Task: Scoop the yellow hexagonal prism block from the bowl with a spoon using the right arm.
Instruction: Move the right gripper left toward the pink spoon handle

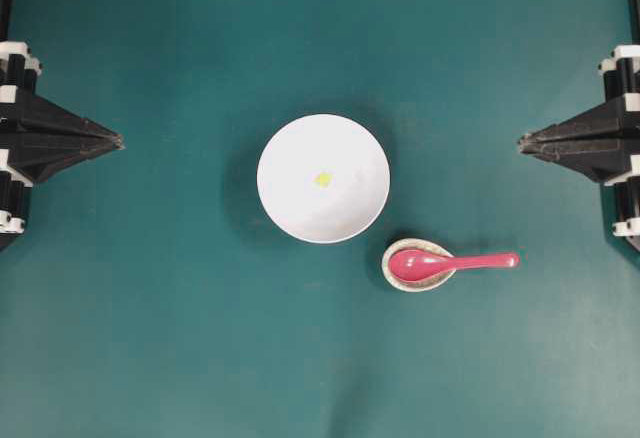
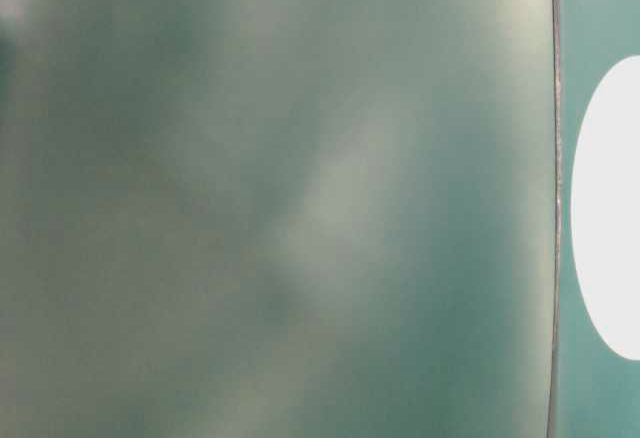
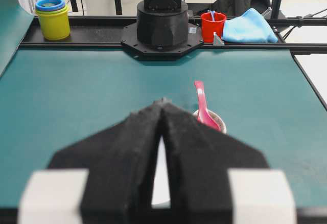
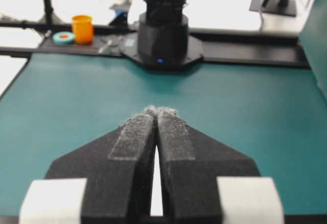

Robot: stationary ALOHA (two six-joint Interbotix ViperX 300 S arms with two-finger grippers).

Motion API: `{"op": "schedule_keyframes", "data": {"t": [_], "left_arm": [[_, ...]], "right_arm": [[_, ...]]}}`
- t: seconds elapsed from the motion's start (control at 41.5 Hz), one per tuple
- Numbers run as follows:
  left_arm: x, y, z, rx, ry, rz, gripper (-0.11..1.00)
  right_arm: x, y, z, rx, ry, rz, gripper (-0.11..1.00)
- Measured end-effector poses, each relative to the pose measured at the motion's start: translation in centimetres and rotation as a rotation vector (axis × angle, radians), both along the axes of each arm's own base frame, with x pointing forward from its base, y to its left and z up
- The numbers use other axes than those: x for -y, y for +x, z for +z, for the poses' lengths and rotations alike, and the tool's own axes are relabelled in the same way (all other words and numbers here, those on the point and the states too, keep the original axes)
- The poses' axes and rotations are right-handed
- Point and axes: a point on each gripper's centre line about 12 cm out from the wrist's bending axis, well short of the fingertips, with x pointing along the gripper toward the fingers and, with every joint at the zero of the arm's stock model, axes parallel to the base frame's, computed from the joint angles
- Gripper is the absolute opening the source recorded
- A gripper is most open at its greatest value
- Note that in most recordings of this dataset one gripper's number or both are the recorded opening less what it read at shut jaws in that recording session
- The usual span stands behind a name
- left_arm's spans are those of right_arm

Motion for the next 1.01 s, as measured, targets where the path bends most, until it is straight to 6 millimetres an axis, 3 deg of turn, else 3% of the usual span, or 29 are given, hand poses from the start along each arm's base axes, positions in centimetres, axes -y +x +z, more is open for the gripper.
{"op": "schedule_keyframes", "data": {"t": [0.41,0.747,1.012], "left_arm": [[0.0,0.0,-0.3,-0.023,-0.002,0.000,0.02],[0.0,0.0,-0.3,-0.029,0.000,0.000,0.02],[0.0,0.0,-0.3,-0.028,-0.002,0.000,0.02]], "right_arm": [[0.0,0.6,-0.8,-0.037,0.020,0.001,0.51],[-0.4,1.8,-2.1,-0.076,0.068,0.012,0.53],[-1.3,3.6,-5.8,-0.169,0.117,0.029,0.53]]}}
